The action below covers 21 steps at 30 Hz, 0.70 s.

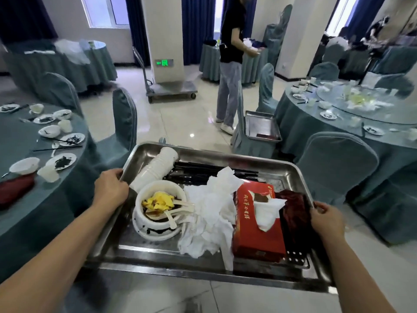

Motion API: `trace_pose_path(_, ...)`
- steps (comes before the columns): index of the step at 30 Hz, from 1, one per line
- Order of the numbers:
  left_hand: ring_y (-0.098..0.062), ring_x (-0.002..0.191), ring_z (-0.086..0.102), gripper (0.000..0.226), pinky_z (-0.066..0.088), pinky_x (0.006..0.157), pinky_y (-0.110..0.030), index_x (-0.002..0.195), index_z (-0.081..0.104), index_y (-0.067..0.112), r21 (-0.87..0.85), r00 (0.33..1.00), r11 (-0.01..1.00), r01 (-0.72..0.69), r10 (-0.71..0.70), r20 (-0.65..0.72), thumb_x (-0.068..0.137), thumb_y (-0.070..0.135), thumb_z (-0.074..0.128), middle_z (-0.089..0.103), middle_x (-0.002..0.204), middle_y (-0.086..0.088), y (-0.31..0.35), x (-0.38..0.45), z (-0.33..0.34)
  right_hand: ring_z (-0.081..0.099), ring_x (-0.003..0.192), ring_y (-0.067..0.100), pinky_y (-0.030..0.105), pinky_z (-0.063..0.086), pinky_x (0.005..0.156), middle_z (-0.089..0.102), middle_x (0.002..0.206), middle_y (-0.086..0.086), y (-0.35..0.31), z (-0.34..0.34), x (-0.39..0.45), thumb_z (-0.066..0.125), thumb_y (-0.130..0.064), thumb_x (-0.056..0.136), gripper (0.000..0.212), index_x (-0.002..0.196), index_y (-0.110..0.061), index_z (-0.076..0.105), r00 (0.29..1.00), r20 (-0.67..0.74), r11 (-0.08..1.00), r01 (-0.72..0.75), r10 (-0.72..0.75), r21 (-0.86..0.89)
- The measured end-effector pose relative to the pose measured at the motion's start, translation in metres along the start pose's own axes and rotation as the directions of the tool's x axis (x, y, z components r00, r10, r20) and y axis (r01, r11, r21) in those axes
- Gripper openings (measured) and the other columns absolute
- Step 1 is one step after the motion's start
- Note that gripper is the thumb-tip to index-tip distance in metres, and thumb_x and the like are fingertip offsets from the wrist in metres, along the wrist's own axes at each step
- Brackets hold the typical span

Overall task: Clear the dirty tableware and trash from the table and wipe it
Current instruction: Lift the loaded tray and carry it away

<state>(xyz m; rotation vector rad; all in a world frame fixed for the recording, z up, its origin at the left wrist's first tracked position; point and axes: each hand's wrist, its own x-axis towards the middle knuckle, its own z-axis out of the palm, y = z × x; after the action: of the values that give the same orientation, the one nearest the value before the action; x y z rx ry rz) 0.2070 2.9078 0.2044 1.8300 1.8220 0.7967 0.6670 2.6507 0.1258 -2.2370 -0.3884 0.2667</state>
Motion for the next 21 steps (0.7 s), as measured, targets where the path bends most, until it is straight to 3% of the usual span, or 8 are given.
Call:
trace_pose_path(5, -0.041, 0.103, 0.066, 0.039, 0.052, 0.095, -0.046, 0.107, 0.076, 0.008, -0.048, 0.999, 0.999, 0.014, -0.015, -0.031, 0.079, -0.009, 0.054, 0.074, 0.106, -0.022, 0.037, 0.118, 0.060, 0.070, 0.100, 0.032, 0.044, 0.054, 0.094, 0.076, 0.101, 0.014, -0.062, 0.080, 0.121, 0.072, -0.019, 0.085, 0.026, 0.110, -0.012, 0.076, 1.000, -0.007, 0.999, -0.022, 0.023, 0.045)
trace_pose_path(11, -0.041, 0.108, 0.064, 0.045, 0.050, 0.097, -0.045, 0.120, 0.073, 0.011, -0.034, 0.994, 0.994, 0.106, -0.107, -0.027, 0.084, -0.008, 0.054, 0.072, 0.114, -0.021, 0.085, 0.246, 0.113, 0.069, 0.099, 0.035, 0.043, 0.052, 0.094, 0.075, 0.101, 0.016, -0.159, 0.161, 0.240, 0.068, -0.015, 0.086, 0.027, 0.111, -0.013, 0.076, 0.998, 0.019, 0.999, 0.054, -0.054, 0.002)
trace_pose_path(21, -0.035, 0.090, 0.063, 0.040, 0.049, 0.082, -0.041, 0.113, 0.074, 0.006, -0.037, 0.978, 0.981, 0.190, -0.192, -0.084, 0.082, -0.009, 0.054, 0.072, 0.101, -0.021, 0.162, 0.459, 0.209, 0.066, 0.108, 0.035, 0.039, 0.048, 0.101, 0.073, 0.109, 0.018, -0.287, 0.320, 0.443, 0.063, -0.011, 0.089, 0.031, 0.119, -0.009, 0.072, 0.993, 0.089, 0.996, 0.076, -0.079, 0.041)
